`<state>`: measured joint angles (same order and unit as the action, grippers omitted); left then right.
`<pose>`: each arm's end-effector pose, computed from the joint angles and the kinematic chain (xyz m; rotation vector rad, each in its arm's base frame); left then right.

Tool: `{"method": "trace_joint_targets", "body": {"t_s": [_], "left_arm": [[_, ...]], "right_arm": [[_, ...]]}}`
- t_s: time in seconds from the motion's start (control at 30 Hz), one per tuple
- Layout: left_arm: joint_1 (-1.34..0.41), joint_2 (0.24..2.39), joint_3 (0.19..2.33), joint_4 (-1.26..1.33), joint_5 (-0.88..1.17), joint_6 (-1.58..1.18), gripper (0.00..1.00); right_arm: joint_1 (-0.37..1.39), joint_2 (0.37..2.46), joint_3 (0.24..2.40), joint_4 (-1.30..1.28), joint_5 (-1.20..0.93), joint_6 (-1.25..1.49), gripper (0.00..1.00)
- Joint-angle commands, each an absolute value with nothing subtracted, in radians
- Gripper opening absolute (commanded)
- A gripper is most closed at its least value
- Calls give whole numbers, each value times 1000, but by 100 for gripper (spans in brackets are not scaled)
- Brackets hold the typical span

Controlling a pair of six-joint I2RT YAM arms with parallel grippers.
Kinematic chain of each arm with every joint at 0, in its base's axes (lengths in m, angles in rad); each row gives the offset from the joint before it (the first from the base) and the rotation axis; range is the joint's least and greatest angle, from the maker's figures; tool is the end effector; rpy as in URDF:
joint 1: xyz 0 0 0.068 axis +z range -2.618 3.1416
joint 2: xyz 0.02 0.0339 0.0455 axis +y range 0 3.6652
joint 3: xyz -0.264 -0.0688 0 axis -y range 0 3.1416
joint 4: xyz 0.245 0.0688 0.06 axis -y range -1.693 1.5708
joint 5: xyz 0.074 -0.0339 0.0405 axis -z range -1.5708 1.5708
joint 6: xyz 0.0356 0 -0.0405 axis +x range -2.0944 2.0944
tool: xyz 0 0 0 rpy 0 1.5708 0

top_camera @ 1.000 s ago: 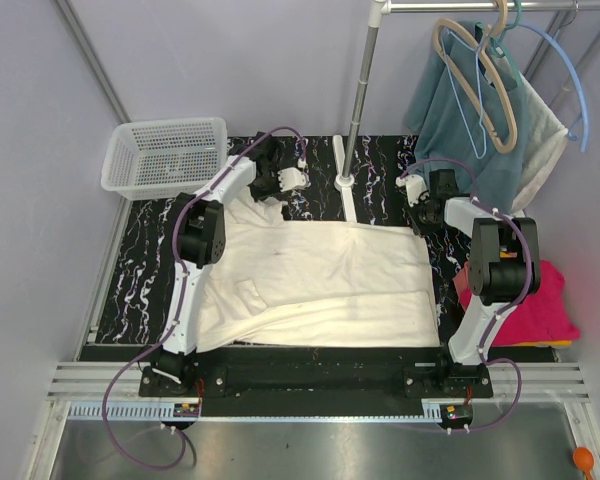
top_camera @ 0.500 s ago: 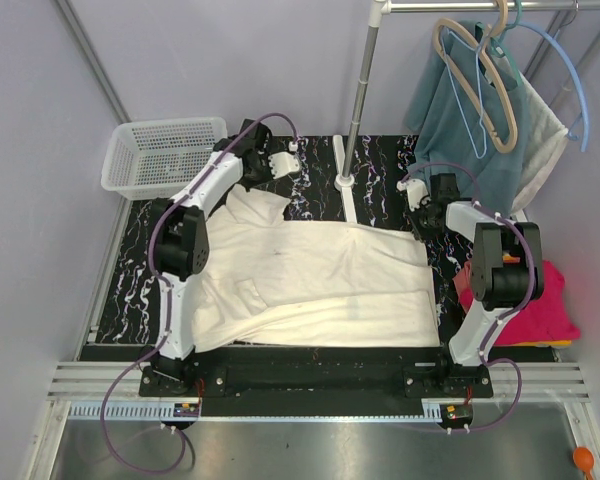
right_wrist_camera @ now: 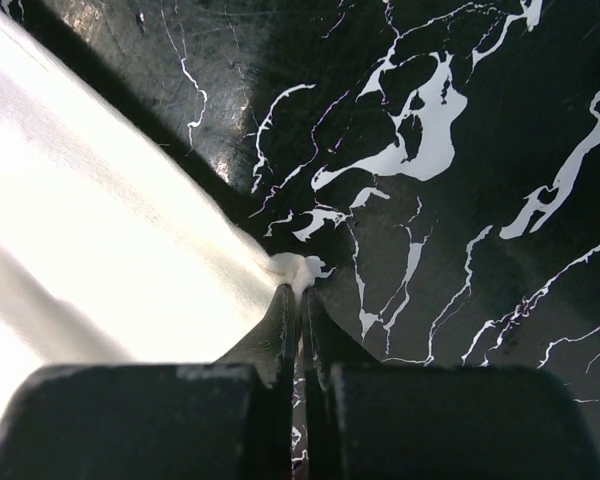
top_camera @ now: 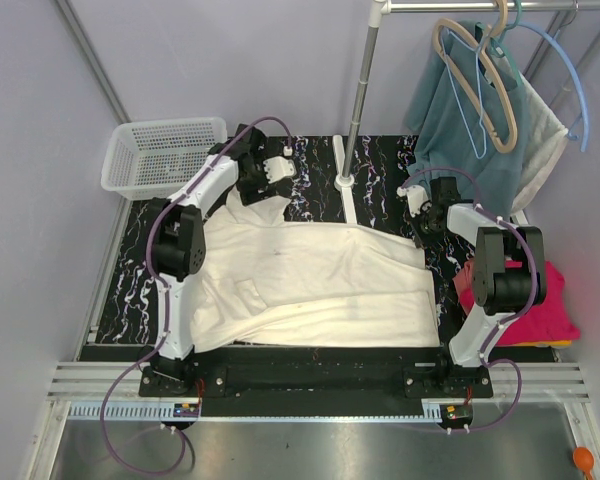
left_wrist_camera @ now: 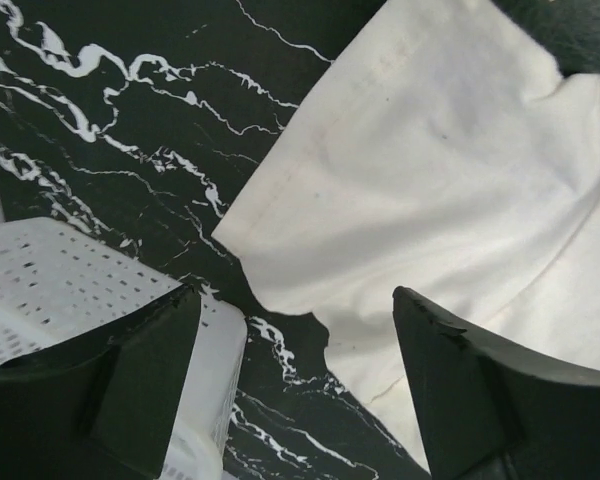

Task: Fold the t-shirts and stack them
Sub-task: Fold the tshirt

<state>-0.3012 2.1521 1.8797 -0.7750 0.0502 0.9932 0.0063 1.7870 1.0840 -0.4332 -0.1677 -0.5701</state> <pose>0.4501 -0.1417 0.2311 1.5981 2.0852 0.1766 0.3482 0.0081 0.1598 -0.8089 2.5537 0.0517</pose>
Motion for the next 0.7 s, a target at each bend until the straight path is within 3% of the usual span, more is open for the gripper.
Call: {"method": "trace_joint_targets", "body": {"t_s": [0.0, 0.67], "left_arm": [[-279, 2232, 1974, -811, 117, 997, 87], [-192, 2442, 2175, -912, 136, 1057, 86]], "right_arm": [[5, 1767, 1069, -451, -163, -569, 0], [6, 1815, 1048, -428, -178, -566, 0]]}}
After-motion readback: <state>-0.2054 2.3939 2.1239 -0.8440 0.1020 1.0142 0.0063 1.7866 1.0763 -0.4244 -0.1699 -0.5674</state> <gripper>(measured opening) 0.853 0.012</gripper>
